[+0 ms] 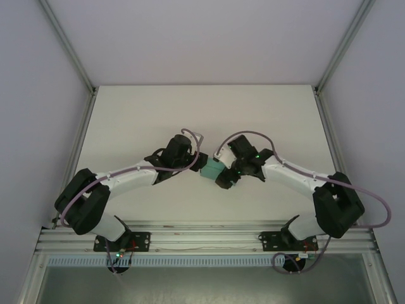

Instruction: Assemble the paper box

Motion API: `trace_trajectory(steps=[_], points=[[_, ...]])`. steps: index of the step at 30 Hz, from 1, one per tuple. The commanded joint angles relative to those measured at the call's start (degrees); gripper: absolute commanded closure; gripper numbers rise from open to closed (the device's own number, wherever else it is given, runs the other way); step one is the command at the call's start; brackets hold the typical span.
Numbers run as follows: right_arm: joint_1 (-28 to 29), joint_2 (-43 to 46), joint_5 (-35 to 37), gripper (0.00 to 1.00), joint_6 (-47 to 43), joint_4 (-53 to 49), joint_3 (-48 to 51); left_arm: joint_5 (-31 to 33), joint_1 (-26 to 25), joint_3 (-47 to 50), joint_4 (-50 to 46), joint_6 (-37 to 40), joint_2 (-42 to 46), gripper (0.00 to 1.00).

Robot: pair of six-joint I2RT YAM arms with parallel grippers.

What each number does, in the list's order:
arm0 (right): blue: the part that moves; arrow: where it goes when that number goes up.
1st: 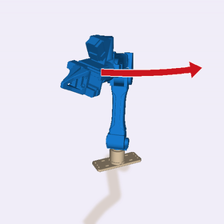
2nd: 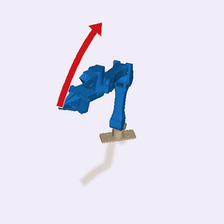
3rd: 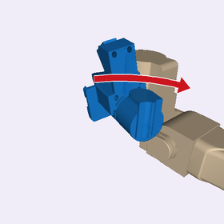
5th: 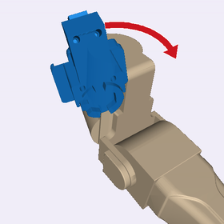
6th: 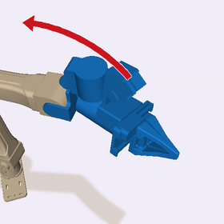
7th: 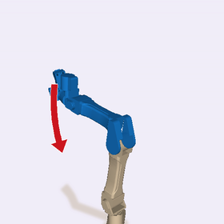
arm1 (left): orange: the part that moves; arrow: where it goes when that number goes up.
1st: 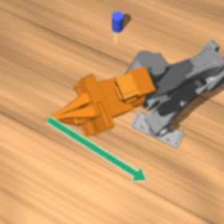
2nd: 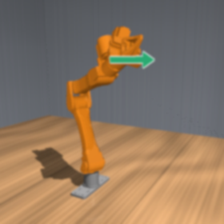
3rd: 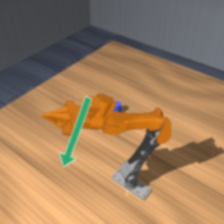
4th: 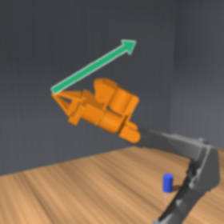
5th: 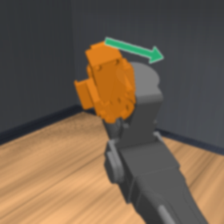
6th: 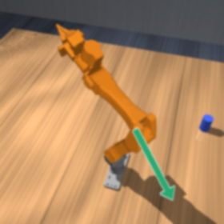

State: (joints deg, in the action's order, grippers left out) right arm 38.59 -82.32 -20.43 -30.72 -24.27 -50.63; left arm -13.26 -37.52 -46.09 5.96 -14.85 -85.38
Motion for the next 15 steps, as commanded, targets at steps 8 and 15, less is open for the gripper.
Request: trace_trajectory(steps=[8, 15], points=[[4.92, -5.81, 21.28, 0.52, -5.67, 1.34, -4.46, 0.31, -0.02, -0.09, -4.38, 0.65, -1.46, 0.59], [7.96, -5.50, 36.40, 0.54, -11.72, 7.31, -2.89, -2.57, 5.55, 2.53, -2.88, -6.17, 4.92, 0.44]])
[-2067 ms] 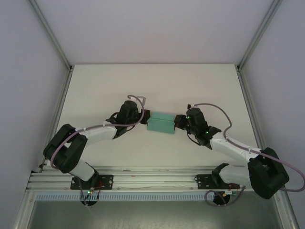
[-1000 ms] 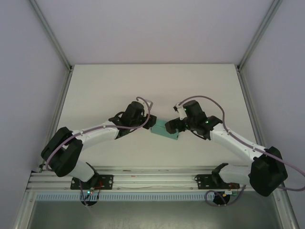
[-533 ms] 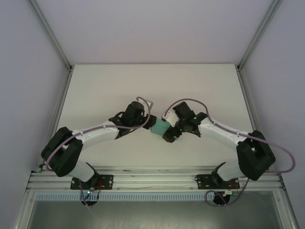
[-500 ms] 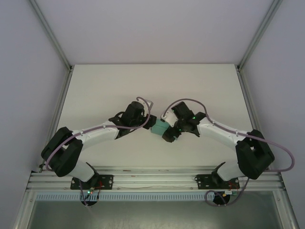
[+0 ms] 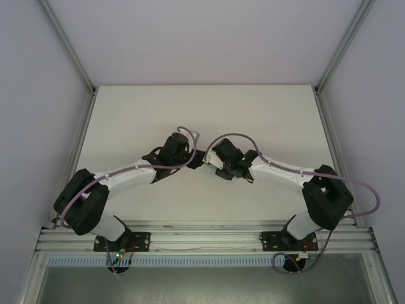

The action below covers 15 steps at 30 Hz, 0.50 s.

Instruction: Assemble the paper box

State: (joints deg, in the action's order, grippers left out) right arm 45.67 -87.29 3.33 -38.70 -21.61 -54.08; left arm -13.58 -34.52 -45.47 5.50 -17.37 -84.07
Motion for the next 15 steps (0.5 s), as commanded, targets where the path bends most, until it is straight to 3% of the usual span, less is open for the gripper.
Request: trace_trajectory(steps=[1, 4, 7, 11, 15], points=[[1.29, -1.13, 15.06, 0.57, -5.56, 6.12, 0.86, -3.08, 4.35, 2.91, -1.76, -5.00, 5.38, 0.36], [2.13, -4.72, 22.36, 0.58, -9.63, 11.86, 0.93, -0.45, 7.03, 4.94, -3.39, -5.41, 10.95, 0.23], [2.23, -10.43, 28.55, 0.60, -10.97, 16.15, -1.18, 5.82, 7.47, 6.94, -6.80, -4.38, 16.85, 0.18], [2.63, -17.35, 29.89, 0.63, -15.03, 21.87, -1.96, 12.48, 8.00, 10.49, -10.42, -5.44, 24.76, 0.07], [3.18, -20.83, 29.72, 0.62, -20.97, 34.75, 1.84, 15.47, 8.68, 13.92, -13.02, -7.29, 31.45, 0.02]])
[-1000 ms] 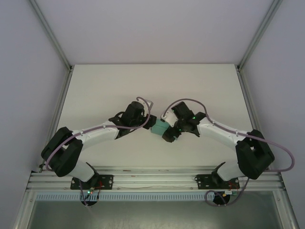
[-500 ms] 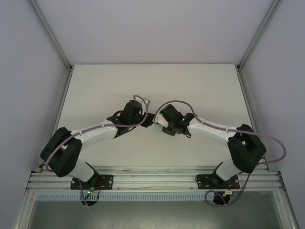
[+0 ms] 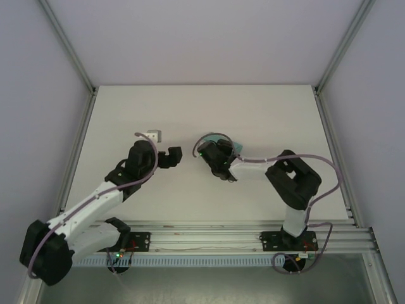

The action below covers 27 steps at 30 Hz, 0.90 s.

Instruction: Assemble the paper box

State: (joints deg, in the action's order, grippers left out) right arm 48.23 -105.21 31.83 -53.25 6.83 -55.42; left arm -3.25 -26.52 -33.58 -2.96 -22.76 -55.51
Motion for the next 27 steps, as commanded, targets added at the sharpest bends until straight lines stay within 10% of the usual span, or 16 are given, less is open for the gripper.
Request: trace_trajectory(steps=[1, 15, 27], points=[[0.74, -3.56, 1.04, 0.59, -7.71, 9.76, 4.41, 5.70, 0.77, 2.82, -5.16, -2.55, 4.32, 0.01], [2.09, 5.56, -10.55, 0.00, 4.96, -6.96, 6.82, 7.31, 1.12, 5.12, -5.75, -5.19, 8.36, 0.00], [1.28, 15.11, -22.75, 0.00, 12.43, -16.79, 6.50, 6.35, 1.56, 3.49, -2.64, -3.67, 4.20, 0.00]])
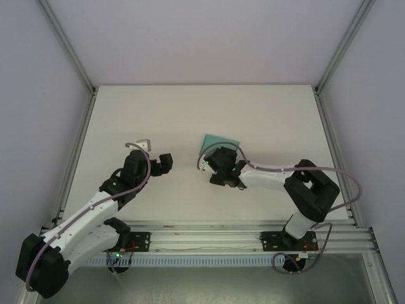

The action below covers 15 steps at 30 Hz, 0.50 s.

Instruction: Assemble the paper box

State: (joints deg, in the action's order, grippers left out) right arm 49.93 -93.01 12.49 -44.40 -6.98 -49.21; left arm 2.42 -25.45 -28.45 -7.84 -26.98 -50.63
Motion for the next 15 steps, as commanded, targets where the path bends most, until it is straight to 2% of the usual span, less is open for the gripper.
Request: trace_trajectory(steps=[1, 5, 8, 11, 14, 15], points=[[-0.91, 4.17, -4.16, 0.00, 4.58, -2.49, 0.50, 0.88, 0.67, -1.78, 2.34, 0.53, -0.96, 0.00], [-4.67, 11.02, -5.93, 0.00, 11.38, 2.09, 3.49, 4.35, 3.44, -2.07, 1.68, 0.44, -1.45, 0.00], [-10.93, 17.84, -7.87, 0.00, 21.66, 4.25, 5.84, 3.07, 9.36, -2.97, 2.27, 0.66, -2.47, 0.00], [-17.13, 24.73, -10.78, 0.00, 28.90, 8.44, 10.05, -6.36, 14.34, -2.96, 5.44, 1.26, -4.15, 0.00], [-21.56, 26.74, -13.35, 0.00, 33.11, 9.15, 10.62, -20.19, 14.50, -1.22, 13.64, 2.88, -6.99, 0.01], [-23.23, 26.07, -16.36, 0.00, 35.10, 7.42, 8.92, -26.45, 14.20, -0.51, 17.89, 2.45, -8.93, 0.04]])
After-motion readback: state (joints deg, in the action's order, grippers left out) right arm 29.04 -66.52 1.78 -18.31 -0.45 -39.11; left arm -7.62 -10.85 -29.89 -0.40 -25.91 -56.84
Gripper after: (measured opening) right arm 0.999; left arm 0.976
